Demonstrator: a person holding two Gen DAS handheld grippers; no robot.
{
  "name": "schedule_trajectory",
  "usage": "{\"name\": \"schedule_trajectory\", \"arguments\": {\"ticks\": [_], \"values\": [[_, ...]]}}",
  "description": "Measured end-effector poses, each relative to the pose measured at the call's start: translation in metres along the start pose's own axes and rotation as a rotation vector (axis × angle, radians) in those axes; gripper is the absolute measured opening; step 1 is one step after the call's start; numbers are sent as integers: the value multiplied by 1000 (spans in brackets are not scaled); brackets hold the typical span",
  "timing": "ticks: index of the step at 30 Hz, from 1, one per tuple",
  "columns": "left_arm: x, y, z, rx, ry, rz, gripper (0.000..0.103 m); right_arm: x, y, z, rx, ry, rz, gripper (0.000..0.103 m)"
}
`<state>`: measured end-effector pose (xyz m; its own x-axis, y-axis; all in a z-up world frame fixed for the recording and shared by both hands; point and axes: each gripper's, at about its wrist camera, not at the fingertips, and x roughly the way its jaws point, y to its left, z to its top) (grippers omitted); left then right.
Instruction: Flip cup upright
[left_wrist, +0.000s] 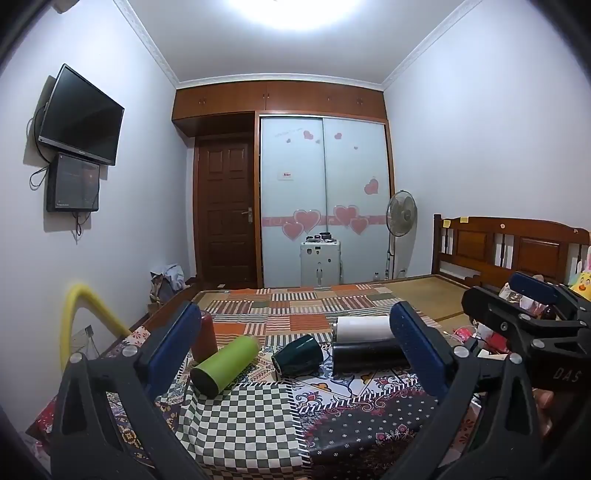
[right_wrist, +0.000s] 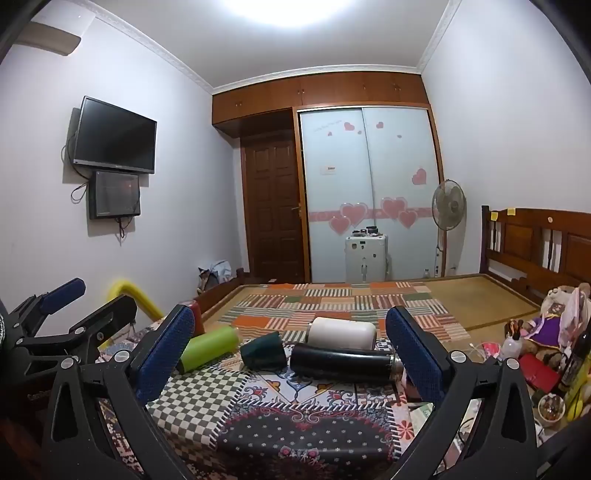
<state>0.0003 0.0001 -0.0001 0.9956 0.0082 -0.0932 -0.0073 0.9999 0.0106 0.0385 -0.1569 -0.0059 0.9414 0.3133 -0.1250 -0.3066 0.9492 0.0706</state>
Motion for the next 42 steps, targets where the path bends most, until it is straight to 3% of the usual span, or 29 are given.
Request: {"name": "schedule_trajectory", "arguments": {"ticks": [42], "values": [[0,3,-2,10,-9,1,103,-2,-6,1,9,5,-6,103]]}}
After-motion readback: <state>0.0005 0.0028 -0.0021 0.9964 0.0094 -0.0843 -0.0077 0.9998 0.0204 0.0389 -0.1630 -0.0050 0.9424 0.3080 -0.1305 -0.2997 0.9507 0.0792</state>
